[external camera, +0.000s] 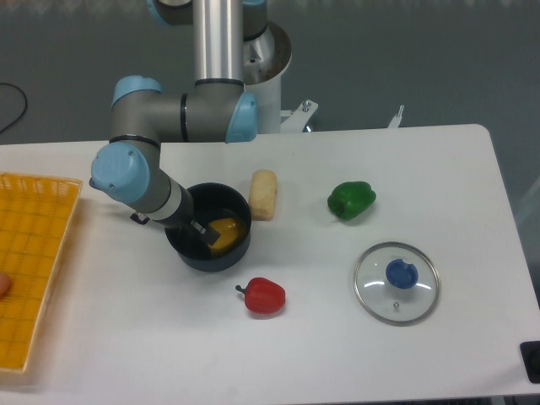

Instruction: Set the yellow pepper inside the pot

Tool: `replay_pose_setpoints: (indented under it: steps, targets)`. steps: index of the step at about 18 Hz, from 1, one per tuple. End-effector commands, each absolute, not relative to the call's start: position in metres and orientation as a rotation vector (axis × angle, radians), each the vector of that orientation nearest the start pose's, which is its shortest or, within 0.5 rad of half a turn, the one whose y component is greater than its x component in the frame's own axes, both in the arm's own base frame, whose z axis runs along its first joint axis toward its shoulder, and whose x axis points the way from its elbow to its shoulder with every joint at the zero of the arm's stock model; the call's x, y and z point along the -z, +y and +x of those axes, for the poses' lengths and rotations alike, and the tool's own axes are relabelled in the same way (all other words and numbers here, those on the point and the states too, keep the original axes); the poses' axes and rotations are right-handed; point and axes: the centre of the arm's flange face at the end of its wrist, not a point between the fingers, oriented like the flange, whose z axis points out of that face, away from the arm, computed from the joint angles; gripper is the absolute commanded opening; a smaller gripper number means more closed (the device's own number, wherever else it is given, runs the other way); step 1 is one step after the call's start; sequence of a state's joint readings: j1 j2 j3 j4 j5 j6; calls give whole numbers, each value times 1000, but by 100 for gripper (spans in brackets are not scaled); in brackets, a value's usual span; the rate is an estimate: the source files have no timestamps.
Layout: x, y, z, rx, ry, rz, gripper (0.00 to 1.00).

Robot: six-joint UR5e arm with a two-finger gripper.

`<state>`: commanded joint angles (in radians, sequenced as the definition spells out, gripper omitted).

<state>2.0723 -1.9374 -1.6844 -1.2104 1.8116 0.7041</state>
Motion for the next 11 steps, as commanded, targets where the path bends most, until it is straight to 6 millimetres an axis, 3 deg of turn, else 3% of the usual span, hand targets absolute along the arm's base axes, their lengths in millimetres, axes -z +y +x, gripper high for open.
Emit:
replay_pose_setpoints:
  steps: [1, 3, 5, 11]
  targets:
    - [-280, 570, -194, -246, 354, -3335, 100]
    - [-315, 580, -230, -307, 273, -3292, 100]
    - [-329, 574, -250, -320, 224, -3271, 100]
    - [-344, 562, -267, -339, 252, -3252, 100]
